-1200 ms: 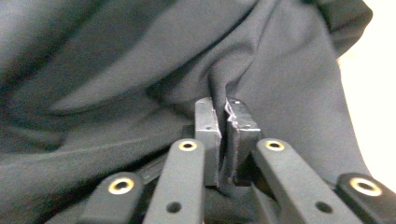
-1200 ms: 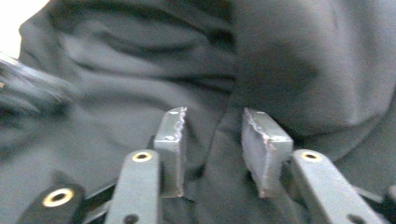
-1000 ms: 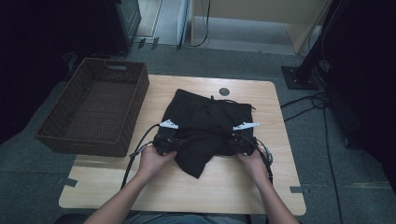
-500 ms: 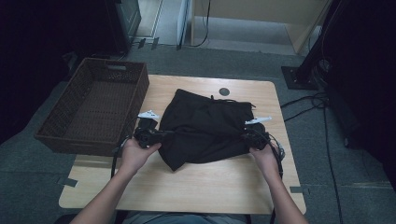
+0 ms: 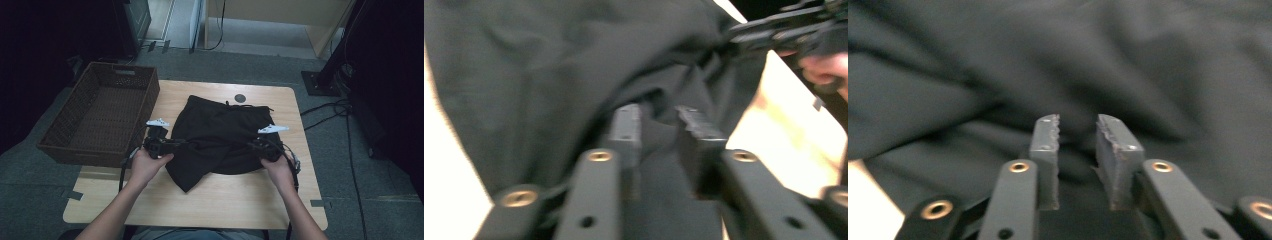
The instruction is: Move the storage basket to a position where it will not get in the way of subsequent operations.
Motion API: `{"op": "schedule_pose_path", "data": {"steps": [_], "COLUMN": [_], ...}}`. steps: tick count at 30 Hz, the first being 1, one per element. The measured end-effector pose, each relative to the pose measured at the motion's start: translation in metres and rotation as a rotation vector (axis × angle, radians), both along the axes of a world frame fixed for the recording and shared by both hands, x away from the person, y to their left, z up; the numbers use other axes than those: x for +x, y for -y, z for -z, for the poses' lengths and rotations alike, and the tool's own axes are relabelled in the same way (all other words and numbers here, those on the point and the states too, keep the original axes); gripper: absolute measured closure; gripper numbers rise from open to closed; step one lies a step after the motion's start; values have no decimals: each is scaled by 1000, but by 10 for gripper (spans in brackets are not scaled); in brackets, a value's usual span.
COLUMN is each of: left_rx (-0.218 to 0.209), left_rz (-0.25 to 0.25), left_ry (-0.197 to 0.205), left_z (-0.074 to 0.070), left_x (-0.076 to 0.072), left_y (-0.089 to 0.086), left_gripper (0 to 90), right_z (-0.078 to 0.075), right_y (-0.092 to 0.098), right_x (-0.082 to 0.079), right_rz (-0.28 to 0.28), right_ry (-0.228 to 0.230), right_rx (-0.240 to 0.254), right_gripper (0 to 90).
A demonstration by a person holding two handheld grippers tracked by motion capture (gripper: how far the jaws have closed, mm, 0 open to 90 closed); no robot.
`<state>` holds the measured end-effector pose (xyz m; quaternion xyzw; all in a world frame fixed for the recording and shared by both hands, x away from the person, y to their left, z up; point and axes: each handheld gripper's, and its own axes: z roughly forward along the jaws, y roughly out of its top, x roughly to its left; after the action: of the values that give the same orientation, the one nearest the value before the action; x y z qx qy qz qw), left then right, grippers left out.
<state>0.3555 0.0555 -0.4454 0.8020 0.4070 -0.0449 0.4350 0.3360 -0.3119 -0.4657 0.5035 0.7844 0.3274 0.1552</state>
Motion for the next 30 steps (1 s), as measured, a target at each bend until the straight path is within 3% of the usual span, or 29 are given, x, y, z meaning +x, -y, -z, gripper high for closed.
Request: {"op": "schedule_pose_path", "data": {"steps": [4,7,10,14,17,19,23,24,25,27,30], "left_rx": [18,10,71,117,185,211,248,259,257,233,142], "left_rz": [35,51,64,53,49,43,61,69,74,74,35], "left_ry": [-3,-21,-24,-33,-5,39,89,91,69,41,32], "left_z": [6,14,26,43,52,54,58,58,56,51,36], "left_x": [-9,-12,-13,-9,-8,-9,-9,-8,-6,-2,3], "left_y": [13,20,31,37,41,42,44,44,44,42,31], "left_gripper": [553,460,360,359,407,497,748,837,861,887,890], "right_z": [13,20,29,40,44,47,49,49,48,45,40], "right_y": [-20,-34,-45,-62,-71,-72,-72,-73,-73,-72,-63], "right_x": [-13,-23,-25,-21,-20,-21,-26,-27,-28,-27,-23], "right_rz": [-58,-77,-89,-87,-92,-88,-99,-107,-116,-125,-119], "right_ry": [-42,-46,-31,-48,8,36,83,85,80,63,7], "right_rx": [29,42,4,-23,-73,-52,-22,-25,-27,-50,-69], "right_gripper": [554,463,366,308,298,341,563,647,717,861,884]}}
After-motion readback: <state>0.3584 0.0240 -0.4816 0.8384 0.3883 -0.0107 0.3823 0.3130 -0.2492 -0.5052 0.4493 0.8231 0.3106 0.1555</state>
